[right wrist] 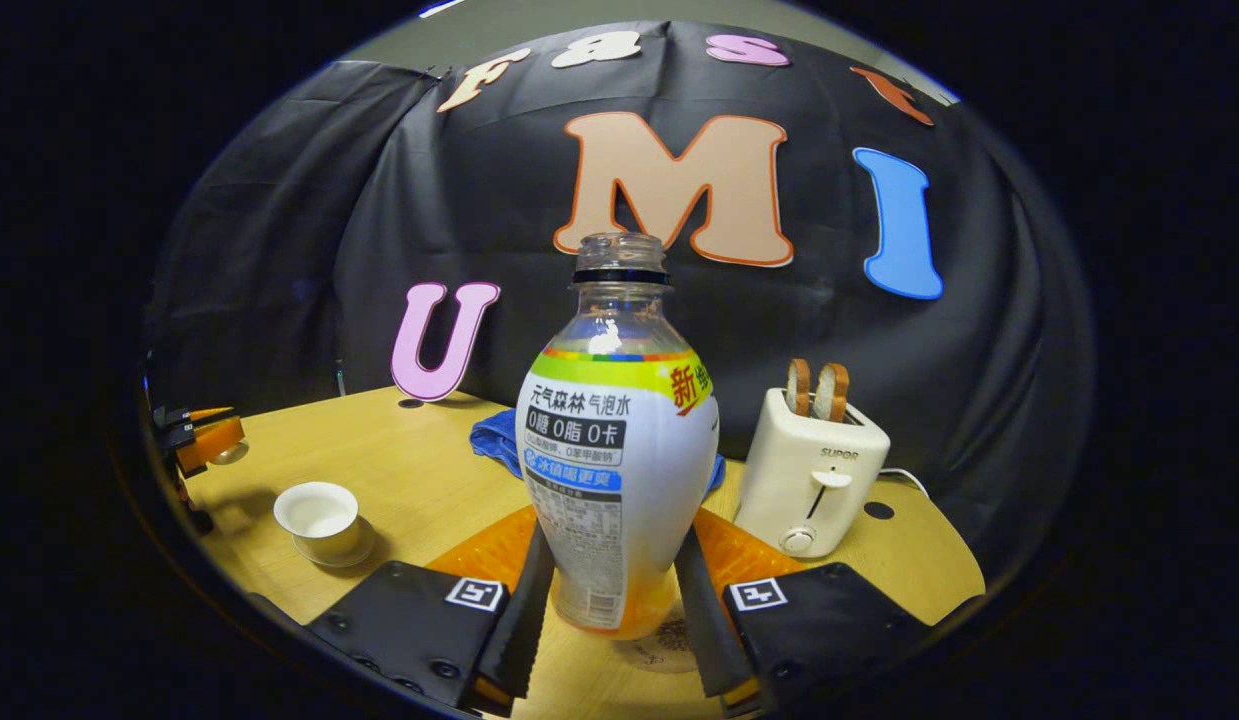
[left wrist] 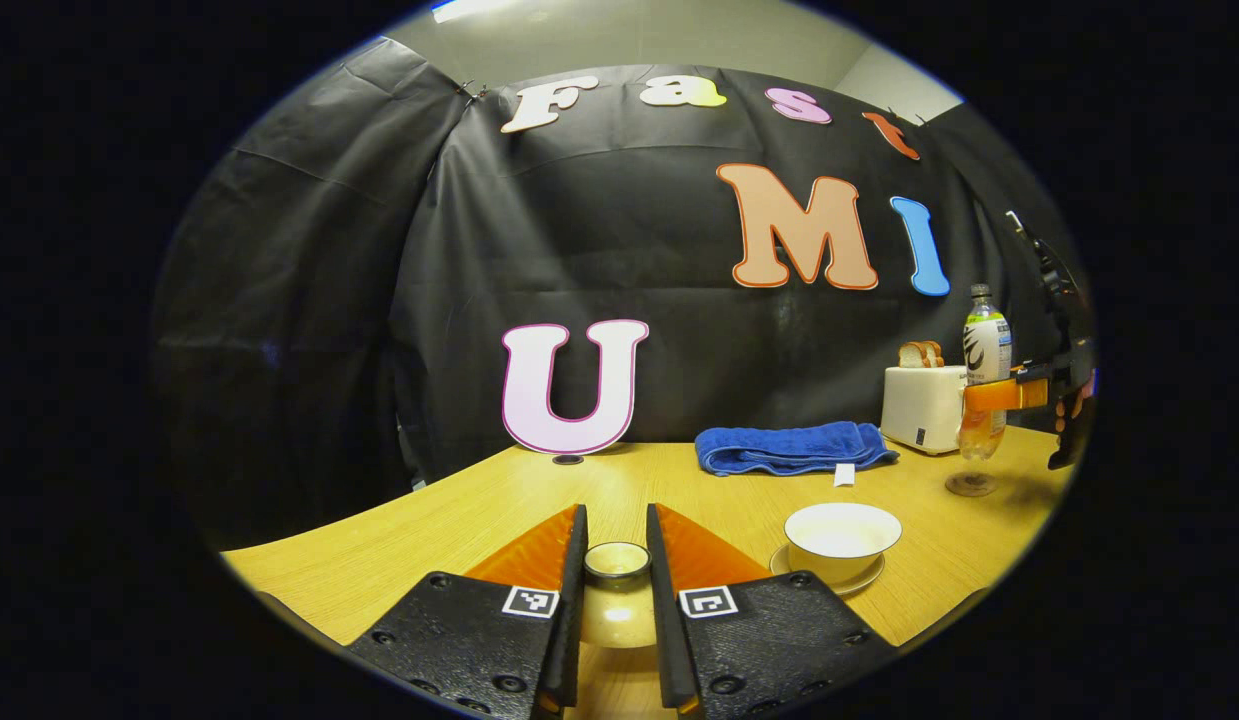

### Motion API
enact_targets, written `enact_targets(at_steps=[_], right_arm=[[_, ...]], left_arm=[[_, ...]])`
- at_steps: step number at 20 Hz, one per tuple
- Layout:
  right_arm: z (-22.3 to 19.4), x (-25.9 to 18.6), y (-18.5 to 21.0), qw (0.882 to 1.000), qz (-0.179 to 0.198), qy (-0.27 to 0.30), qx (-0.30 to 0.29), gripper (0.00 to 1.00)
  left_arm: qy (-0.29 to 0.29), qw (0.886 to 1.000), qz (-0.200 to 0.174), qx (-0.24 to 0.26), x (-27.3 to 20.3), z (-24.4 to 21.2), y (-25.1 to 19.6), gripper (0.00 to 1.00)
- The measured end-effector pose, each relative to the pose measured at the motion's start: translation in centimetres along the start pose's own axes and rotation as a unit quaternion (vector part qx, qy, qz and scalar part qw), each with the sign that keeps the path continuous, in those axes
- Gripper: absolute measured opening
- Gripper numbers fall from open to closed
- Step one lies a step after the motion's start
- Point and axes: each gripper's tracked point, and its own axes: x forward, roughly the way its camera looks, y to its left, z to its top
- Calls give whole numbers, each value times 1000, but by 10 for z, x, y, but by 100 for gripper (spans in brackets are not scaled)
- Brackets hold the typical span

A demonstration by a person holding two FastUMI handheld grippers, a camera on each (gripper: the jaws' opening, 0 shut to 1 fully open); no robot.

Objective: Open the teacup lid with one hand, grasp the water bottle and pour water into the teacup with the other hand; after pouring, place the water bottle on the coaster and then close the teacup lid.

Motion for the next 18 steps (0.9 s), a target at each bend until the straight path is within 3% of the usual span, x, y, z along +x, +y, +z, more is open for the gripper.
enact_targets(at_steps=[7,15,18], right_arm=[[-33,6,-42,999,-26,4,34,65],[-51,10,-44,999,-21,5,36,65],[-57,13,-45,999,-21,8,41,70]], left_arm=[[-1,1000,0,0,0,-1,0,29],[-1,1000,0,0,0,-1,0,29],[-1,1000,0,0,0,-1,0,29]])
